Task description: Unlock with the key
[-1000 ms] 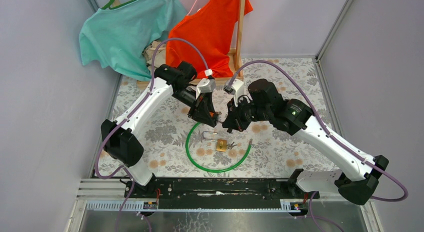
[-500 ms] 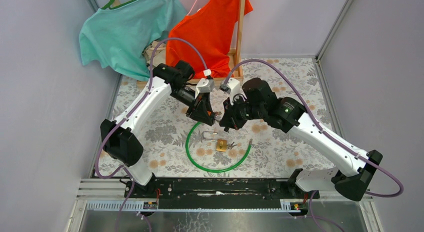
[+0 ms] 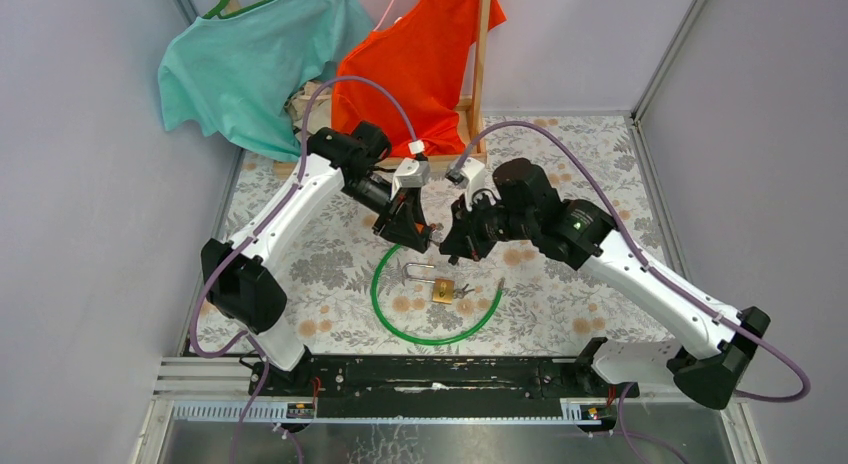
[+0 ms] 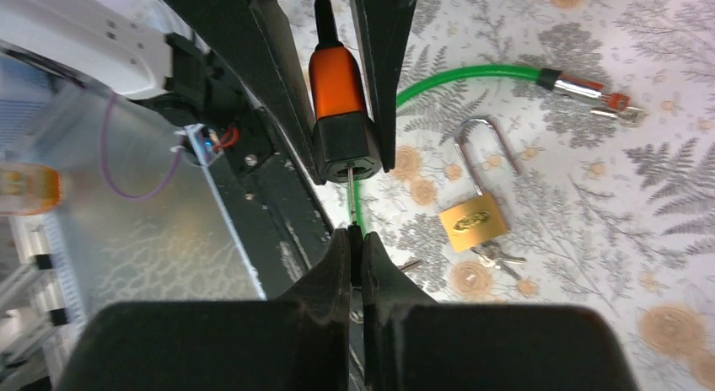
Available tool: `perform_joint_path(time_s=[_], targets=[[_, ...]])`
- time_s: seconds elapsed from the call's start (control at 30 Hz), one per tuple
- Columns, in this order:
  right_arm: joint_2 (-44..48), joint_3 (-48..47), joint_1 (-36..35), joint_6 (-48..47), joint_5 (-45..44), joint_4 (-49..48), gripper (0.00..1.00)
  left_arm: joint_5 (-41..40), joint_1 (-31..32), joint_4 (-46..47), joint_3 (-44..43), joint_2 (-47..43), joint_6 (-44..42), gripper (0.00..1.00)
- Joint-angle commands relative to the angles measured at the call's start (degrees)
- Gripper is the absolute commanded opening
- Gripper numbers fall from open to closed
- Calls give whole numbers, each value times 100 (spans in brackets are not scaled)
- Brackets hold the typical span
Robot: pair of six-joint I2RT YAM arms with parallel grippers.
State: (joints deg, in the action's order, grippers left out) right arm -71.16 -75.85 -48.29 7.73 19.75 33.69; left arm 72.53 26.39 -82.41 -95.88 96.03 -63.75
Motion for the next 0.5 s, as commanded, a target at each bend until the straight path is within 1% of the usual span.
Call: perform_joint_path(time_s=[0.0, 0.03, 0.1, 0.2, 0.27, 0.37, 0.47], targets=[[265, 370, 518, 507, 1073, -2322, 0, 617, 310, -82, -73, -178, -60, 4], [284, 448, 677, 572, 1375, -2455, 0, 601, 328, -78, -53, -197, -59, 4], [240, 375, 803, 455, 1521, -2349, 0, 515, 363, -76, 14, -227, -103, 4], [-3, -186, 796, 74, 1385, -1571, 0, 393, 406, -82, 75, -206, -132, 4], [-124, -468, 761, -105, 1154, -1189, 0, 381, 411, -82, 45, -139, -83, 4], [-182, -710, 488, -477, 518, -785, 0, 343, 417, -73, -37, -49, -8, 4], [-248, -837, 140, -667, -59, -690, 0, 434, 419, -48, -83, 27, 80, 4]])
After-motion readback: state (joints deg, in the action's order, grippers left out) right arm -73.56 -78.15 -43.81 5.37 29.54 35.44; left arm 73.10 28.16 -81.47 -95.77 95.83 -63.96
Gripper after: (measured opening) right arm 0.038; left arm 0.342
